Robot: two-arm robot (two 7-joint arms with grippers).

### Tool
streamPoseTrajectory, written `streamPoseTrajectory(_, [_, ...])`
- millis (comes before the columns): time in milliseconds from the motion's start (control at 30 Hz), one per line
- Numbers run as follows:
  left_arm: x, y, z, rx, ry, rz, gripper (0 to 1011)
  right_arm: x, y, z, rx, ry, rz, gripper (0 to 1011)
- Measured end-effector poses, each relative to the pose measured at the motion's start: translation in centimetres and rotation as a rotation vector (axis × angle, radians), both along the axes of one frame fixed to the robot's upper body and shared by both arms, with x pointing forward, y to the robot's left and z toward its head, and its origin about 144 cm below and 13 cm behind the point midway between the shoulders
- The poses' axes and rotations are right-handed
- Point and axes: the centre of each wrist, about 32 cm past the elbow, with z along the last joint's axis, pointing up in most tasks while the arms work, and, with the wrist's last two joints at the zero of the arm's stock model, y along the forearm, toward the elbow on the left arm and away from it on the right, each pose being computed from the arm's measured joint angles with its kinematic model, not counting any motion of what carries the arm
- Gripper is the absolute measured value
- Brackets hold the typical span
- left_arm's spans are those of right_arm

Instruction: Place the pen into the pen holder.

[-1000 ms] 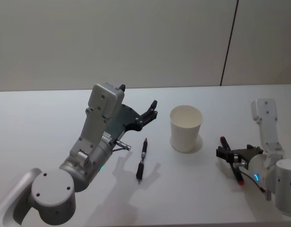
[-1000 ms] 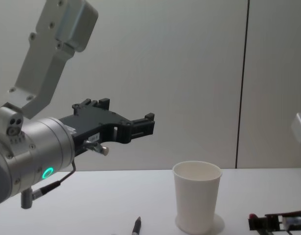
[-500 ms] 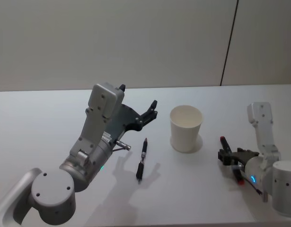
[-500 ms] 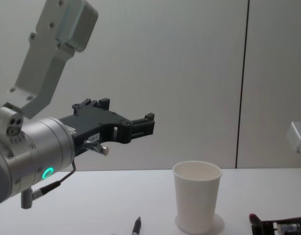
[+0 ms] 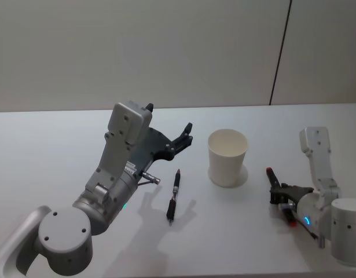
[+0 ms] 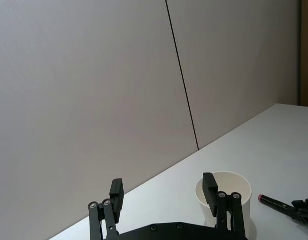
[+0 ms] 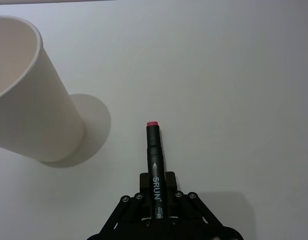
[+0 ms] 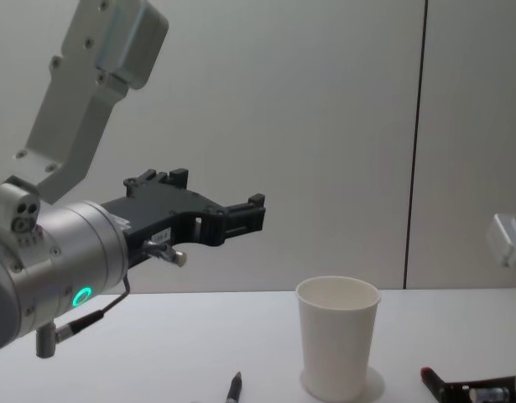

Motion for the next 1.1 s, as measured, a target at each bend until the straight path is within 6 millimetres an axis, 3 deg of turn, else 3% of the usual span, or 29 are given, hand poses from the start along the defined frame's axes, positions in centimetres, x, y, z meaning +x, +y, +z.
streamPoseTrajectory(533, [0.0, 0.0, 0.0, 0.000, 0.000, 0.000, 1004, -0.1, 0.0, 0.1, 0.005, -0.017, 0.003, 171])
streamPoseTrajectory(1100, [0.0, 0.0, 0.0, 0.000, 0.000, 0.000, 1004, -1.0, -0.6, 1.3, 0.031, -0.209, 0.023, 171])
